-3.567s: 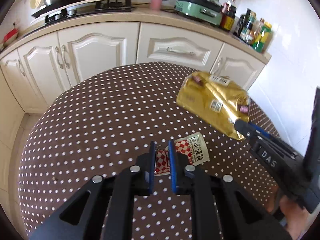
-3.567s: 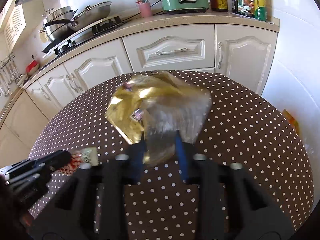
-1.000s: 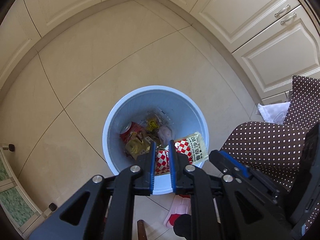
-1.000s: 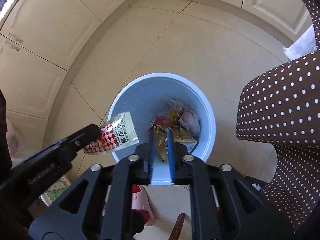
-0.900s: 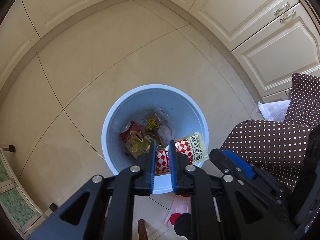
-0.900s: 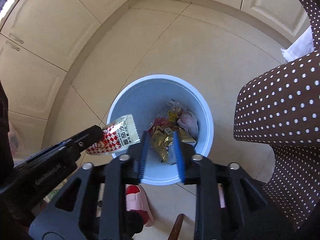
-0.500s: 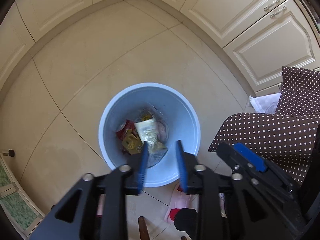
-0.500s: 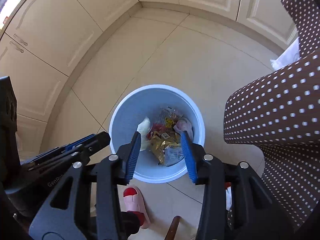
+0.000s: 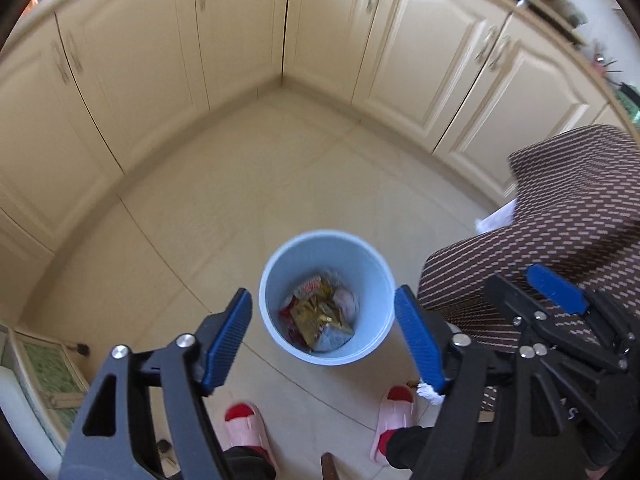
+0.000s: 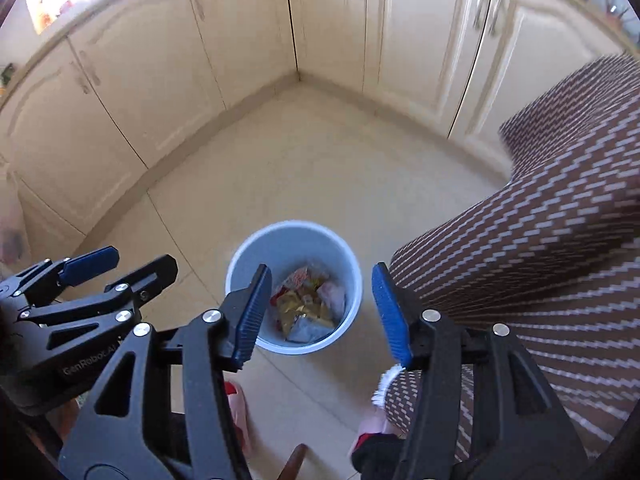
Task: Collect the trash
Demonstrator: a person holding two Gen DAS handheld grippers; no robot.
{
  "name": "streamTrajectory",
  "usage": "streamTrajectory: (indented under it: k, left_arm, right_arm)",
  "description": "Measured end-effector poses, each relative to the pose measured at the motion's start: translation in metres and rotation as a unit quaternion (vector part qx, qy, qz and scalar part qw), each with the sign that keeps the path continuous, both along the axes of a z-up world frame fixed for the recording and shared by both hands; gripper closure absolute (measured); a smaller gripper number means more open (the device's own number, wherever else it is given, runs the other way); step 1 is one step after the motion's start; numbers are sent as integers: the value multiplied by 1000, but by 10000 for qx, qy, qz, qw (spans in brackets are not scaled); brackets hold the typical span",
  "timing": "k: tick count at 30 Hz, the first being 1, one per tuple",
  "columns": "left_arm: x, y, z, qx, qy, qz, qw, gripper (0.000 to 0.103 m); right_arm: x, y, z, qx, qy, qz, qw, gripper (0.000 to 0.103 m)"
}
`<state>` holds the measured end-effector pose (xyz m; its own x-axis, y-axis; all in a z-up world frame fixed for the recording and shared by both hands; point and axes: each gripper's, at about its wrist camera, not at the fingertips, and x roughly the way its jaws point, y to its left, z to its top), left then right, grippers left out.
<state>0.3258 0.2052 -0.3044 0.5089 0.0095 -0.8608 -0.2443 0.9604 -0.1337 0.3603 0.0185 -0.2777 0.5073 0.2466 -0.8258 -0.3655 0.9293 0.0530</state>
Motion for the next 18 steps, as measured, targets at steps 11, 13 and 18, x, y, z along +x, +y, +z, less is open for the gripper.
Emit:
streamTrajectory:
  k: [11,13,18]
  left_arm:
    - [-105,-61,141,386,-1548,-180,9870,20]
    - [-125,-74,162,401,-1781,-232,9829,20]
    - [-169,-106,209,521,-2312,-383,9708,20]
  right_arm:
    - [-125,-78,139,209,-1665,-467,9847,35]
    - [-147,-90,158,219,-1953,-565,9789,33]
    - [-198,-124,196,265,-2491,-802,9648,29]
